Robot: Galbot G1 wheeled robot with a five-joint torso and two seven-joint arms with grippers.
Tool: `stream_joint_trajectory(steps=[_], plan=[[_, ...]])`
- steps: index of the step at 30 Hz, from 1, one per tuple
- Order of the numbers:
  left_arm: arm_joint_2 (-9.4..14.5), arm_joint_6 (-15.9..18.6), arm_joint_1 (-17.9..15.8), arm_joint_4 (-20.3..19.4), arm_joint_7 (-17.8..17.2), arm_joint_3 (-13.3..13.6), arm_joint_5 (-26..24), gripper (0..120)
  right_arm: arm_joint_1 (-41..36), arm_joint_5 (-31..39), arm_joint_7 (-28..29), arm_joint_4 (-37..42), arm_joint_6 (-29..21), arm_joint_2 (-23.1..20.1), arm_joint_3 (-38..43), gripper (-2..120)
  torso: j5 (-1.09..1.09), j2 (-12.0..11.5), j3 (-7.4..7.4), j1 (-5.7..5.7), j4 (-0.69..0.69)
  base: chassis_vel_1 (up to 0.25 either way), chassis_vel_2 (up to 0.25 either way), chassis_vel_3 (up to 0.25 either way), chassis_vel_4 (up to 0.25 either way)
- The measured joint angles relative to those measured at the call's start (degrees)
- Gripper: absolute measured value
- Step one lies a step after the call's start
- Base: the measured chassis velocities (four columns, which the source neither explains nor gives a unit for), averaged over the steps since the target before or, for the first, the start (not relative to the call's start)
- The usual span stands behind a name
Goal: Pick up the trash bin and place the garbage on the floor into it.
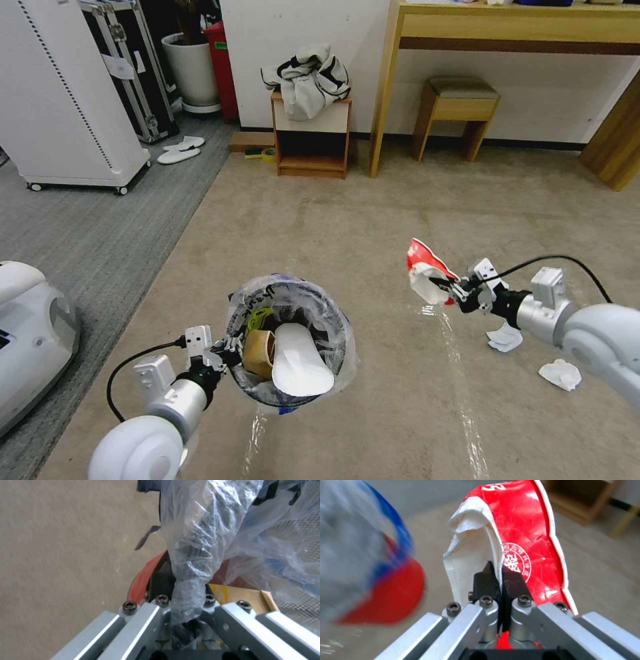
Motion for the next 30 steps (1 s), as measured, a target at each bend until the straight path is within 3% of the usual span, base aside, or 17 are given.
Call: stream_joint_trajectory(steps=[11,18,30], plan=[[4.31,3.93,1.88,-3.92,-8.26,-0.97,-14.20,1,-1.15,9.44,-10.83,7.37,2.58,-0.24,5.41,0,0.00,0.00,0.00,0.00,0.00,0.000,0.000,0.000,0.000],[5.07,5.29,1.65,-5.06,-13.17,-0.43,-20.95,1,-4.69,11.65,-17.91,9.32,5.59,-0.29,8.88,0,0.00,0.00,0.00,0.00,-0.02,0.000,0.000,0.000,0.000],[4.80,5.54,1.54,-5.06,-15.96,0.49,-22.42,1,-6.16,16.43,-30.29,11.26,10.52,0.00,8.97,0,0.00,0.00,0.01,0.00,0.00,0.000,0.000,0.000,0.000]])
